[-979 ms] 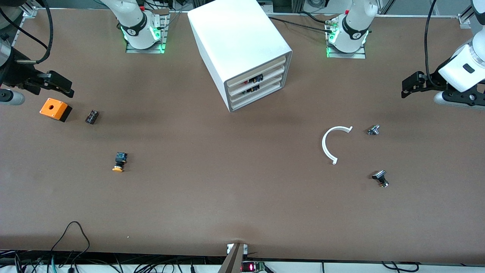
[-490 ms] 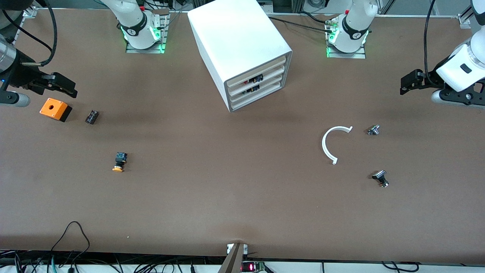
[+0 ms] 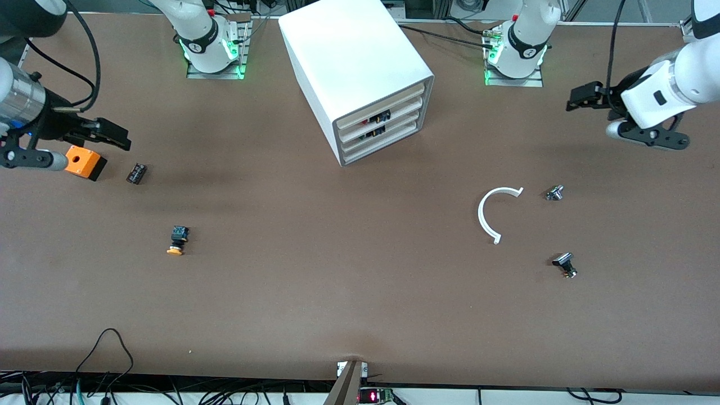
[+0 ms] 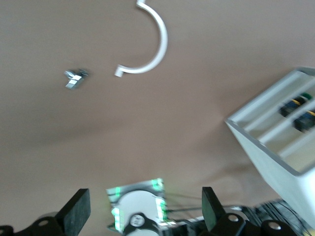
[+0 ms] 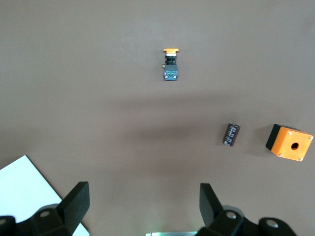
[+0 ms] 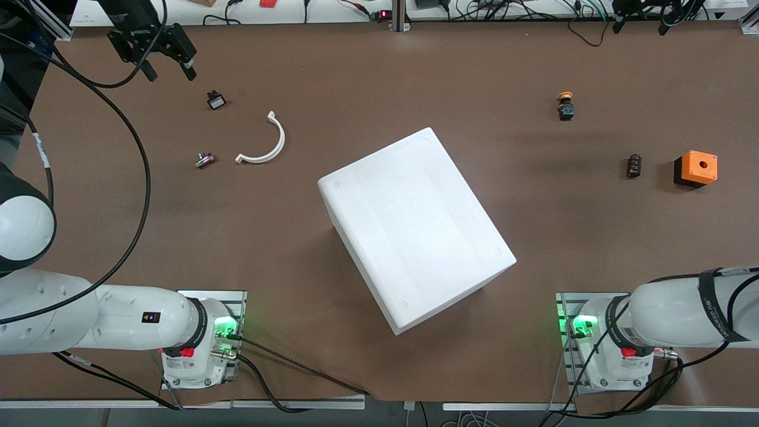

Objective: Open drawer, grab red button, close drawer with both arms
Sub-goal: 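Reach the left gripper to the drawer handle while the right gripper advances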

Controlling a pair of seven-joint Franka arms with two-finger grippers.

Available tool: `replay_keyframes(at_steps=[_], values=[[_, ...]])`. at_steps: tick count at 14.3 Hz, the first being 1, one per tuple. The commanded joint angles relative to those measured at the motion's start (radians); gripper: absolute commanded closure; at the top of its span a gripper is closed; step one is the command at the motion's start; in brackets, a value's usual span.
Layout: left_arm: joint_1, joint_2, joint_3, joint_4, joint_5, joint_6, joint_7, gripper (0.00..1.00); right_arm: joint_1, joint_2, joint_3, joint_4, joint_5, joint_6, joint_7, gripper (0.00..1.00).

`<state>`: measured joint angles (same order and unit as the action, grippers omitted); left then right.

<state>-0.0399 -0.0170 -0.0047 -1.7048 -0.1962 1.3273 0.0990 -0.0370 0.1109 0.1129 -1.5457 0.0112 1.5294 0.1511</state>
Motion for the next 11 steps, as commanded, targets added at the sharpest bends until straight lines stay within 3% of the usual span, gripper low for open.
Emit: replay_keyframes(at_steps=[1, 3, 5, 8, 11], values=[[-0.001, 0.038, -0.003, 0.004, -0.130, -0.049, 0.008, 0.01, 0.002, 0.038, 0.010, 0.004, 0.021, 0.031, 0.018, 0.01], [0.000, 0.061, -0.041, -0.006, -0.169, -0.043, 0.040, 0.04, 0.022, 0.072, 0.010, 0.010, 0.023, 0.069, 0.030, 0.01], [0.000, 0.112, -0.044, -0.032, -0.318, -0.017, 0.063, 0.05, 0.054, 0.107, 0.010, 0.013, 0.021, 0.113, 0.108, 0.01], [0.000, 0.225, -0.075, -0.045, -0.463, 0.050, 0.259, 0.05, 0.098, 0.156, 0.010, 0.015, 0.023, 0.190, 0.208, 0.01], [-0.001, 0.246, -0.096, -0.186, -0.601, 0.212, 0.434, 0.05, 0.141, 0.208, 0.010, 0.038, 0.021, 0.239, 0.315, 0.01]])
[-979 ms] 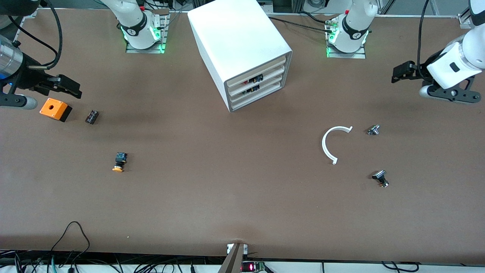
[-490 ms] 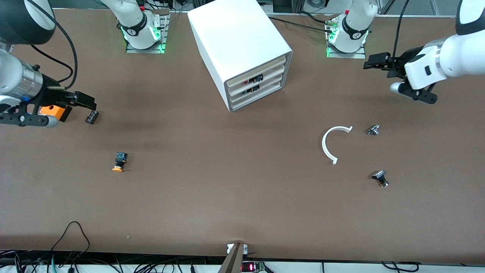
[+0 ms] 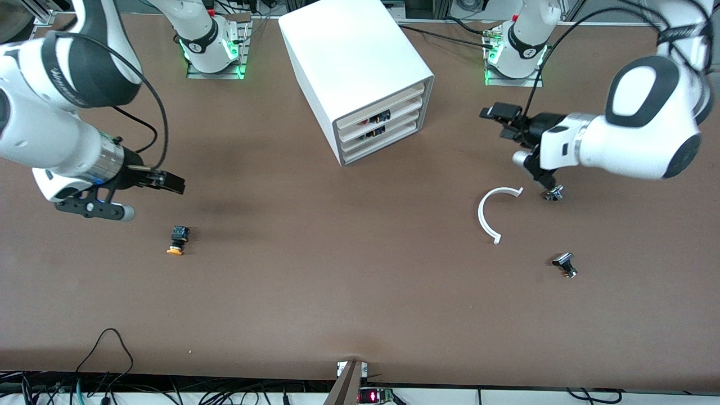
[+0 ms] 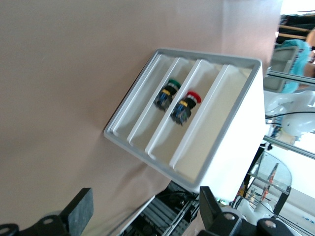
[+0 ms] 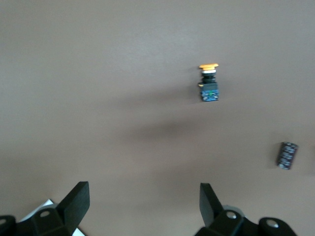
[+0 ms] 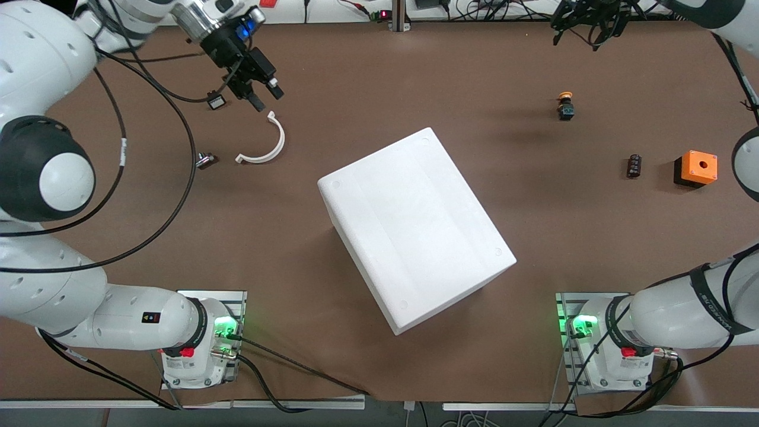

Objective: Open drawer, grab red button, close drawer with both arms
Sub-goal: 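Reach the left gripper to the drawer handle while the right gripper advances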

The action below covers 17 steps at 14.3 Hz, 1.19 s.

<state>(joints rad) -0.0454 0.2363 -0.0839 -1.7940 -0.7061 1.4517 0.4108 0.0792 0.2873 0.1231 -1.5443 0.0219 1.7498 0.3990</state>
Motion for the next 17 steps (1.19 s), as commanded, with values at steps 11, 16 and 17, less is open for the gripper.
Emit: replay_keyframes(at_steps=[11, 16, 17], values=[[0.004, 0.149, -0.148, -0.401, -0.515, 0.345, 0.690, 0.42, 0.175, 0.216, 0.001, 0.271, 0.009, 0.014, 0.446, 0.01], [0.006, 0.225, -0.217, -0.421, -0.612, 0.334, 0.793, 0.53, 0.221, 0.276, 0.001, 0.371, 0.009, 0.020, 0.567, 0.01], [0.007, 0.225, -0.223, -0.435, -0.616, 0.332, 0.795, 0.54, 0.228, 0.286, 0.001, 0.388, 0.009, 0.022, 0.581, 0.01]])
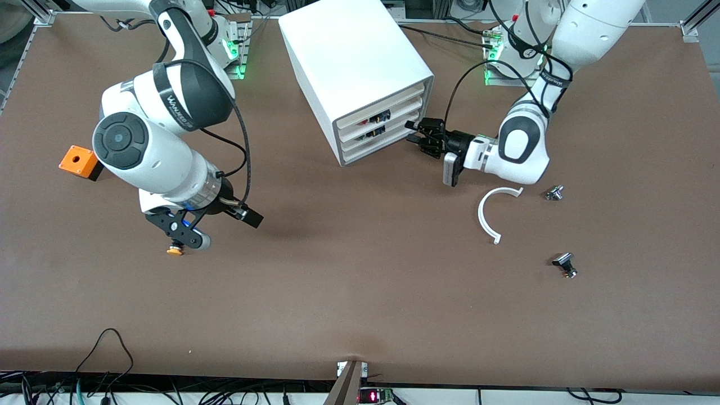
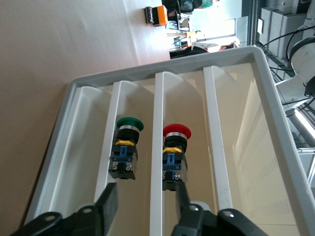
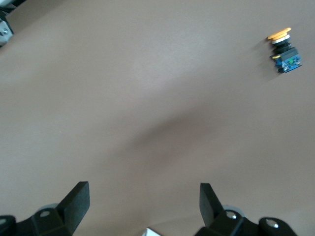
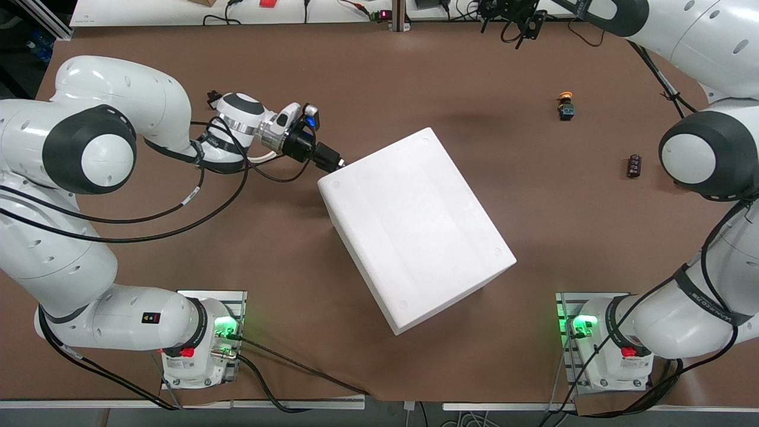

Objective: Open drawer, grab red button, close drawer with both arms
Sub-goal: 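Pull the drawer open with the left gripper while the right gripper approaches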

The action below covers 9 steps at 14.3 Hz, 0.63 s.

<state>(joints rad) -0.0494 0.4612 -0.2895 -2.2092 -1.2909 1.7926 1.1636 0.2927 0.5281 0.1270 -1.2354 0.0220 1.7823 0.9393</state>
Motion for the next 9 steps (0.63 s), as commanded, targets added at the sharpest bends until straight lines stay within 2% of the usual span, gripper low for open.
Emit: replay_keyframes(at_steps=[1, 3, 9], values=[[0.013, 0.001, -0.020, -0.026, -0.033, -0.013, 0.045, 0.54, 0.023, 0.058, -0.003, 0.097, 0.010, -0.011, 0.061, 0.01], [0.013, 0.001, -0.020, -0.041, -0.039, -0.038, 0.053, 0.58, 0.039, 0.075, -0.003, 0.131, 0.010, -0.011, 0.102, 0.01], [0.008, 0.016, -0.045, -0.070, -0.070, -0.058, 0.068, 0.60, 0.086, 0.118, -0.001, 0.198, 0.038, 0.016, 0.246, 0.01]])
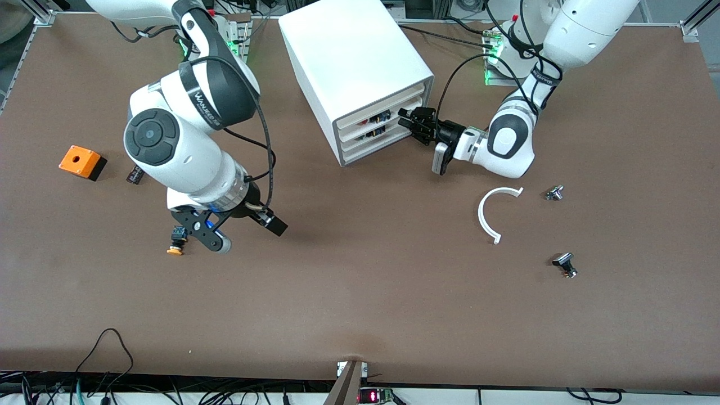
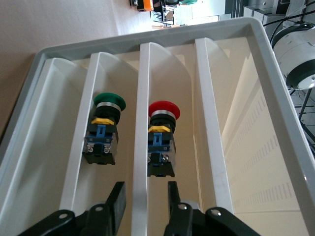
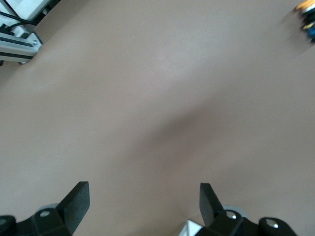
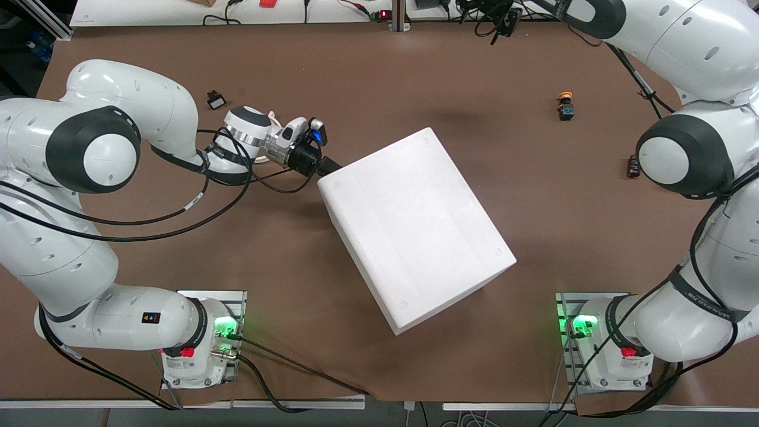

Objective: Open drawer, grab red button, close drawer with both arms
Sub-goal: 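Pull the drawer open with the left gripper while the right gripper approaches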

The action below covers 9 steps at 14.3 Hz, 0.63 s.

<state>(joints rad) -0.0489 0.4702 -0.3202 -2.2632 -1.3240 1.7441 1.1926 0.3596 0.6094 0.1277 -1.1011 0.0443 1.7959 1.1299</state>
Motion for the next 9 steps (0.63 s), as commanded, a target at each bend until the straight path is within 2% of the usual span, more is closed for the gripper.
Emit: replay_keyframes(at_steps=[1, 4, 7, 8, 9], values=[[0.009, 0.022, -0.014, -0.016, -0.040, -0.009, 0.041, 0.60, 0.028, 0.042, -0.002, 0.072, 0.015, 0.014, 0.085, 0.01], [0.007, 0.027, -0.016, -0.016, -0.043, -0.009, 0.041, 0.61, 0.054, 0.061, -0.002, 0.089, 0.015, 0.045, 0.154, 0.01], [0.001, 0.038, -0.019, -0.016, -0.044, -0.009, 0.041, 0.71, 0.074, 0.087, -0.002, 0.130, 0.015, 0.054, 0.218, 0.01], [-0.005, 0.042, -0.026, -0.016, -0.050, -0.008, 0.041, 0.76, 0.087, 0.089, -0.002, 0.130, 0.015, 0.068, 0.238, 0.01], [-0.005, 0.042, -0.026, -0.016, -0.055, -0.008, 0.041, 0.97, 0.094, 0.089, -0.003, 0.132, 0.015, 0.077, 0.255, 0.01]])
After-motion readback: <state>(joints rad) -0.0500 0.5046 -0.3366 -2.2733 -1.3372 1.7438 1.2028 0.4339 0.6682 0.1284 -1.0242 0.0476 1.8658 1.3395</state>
